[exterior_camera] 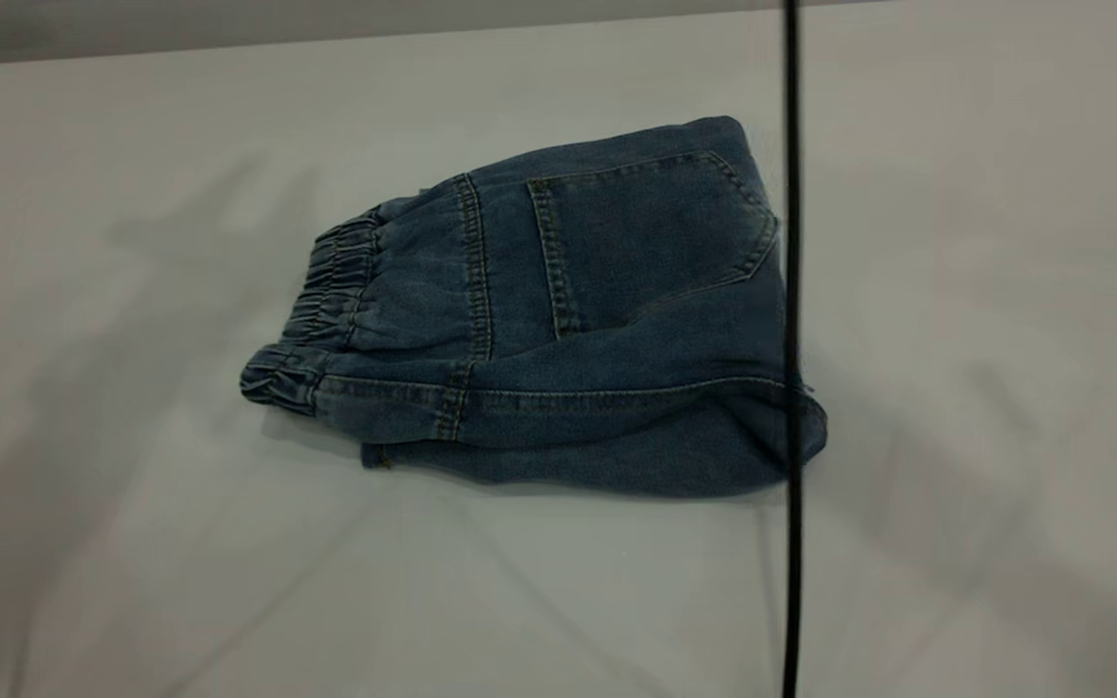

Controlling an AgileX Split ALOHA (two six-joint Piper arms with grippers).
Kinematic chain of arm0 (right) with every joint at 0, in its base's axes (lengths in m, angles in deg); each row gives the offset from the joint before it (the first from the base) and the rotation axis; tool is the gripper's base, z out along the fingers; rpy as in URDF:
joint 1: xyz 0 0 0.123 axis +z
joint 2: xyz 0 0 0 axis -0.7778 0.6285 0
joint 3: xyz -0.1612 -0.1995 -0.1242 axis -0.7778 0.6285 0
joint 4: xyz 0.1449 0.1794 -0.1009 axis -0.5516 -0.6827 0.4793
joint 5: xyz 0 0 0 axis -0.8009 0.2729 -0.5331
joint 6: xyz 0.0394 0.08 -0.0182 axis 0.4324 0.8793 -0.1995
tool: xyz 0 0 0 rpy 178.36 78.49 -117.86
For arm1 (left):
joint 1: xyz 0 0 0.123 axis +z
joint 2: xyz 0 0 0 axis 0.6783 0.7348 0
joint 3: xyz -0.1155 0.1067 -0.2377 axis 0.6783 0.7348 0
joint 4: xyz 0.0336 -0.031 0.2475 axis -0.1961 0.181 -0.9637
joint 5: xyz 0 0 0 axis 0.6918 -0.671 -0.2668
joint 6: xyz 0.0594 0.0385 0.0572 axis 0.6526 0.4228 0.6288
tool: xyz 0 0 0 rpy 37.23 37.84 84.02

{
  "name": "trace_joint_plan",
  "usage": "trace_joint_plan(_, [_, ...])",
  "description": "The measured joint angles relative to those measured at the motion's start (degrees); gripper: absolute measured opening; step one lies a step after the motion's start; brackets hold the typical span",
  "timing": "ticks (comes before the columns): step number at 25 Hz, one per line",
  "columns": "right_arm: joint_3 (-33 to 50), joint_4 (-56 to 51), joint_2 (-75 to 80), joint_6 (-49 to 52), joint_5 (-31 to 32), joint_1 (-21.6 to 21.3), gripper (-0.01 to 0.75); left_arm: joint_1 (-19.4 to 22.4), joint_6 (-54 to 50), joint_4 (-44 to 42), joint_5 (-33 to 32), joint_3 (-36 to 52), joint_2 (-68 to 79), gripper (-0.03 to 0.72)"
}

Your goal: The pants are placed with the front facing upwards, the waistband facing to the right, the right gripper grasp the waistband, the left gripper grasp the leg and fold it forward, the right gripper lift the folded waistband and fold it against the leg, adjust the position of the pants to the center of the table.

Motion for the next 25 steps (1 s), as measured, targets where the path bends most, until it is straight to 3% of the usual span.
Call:
trace_joint_plan(13, [3.64, 0.26, -22.67, -0.92, -0.09, 0.00, 0.388, 0.00, 0.00, -0.05, -3.48, 0.05, -14.87, 0.388])
trace_joint_plan(19, [14.62, 4.11, -35.00, -1.68, -0.16, 0.00, 0.388, 0.00, 0.00, 0.34, -7.87, 0.05, -21.56, 0.388])
trace_joint_plan(25, [28.62, 5.16, -47.97, -2.73, -0.18, 0.00, 0.387, 0.00, 0.48, 7.00, -18.73, 0.05, -25.84, 0.388])
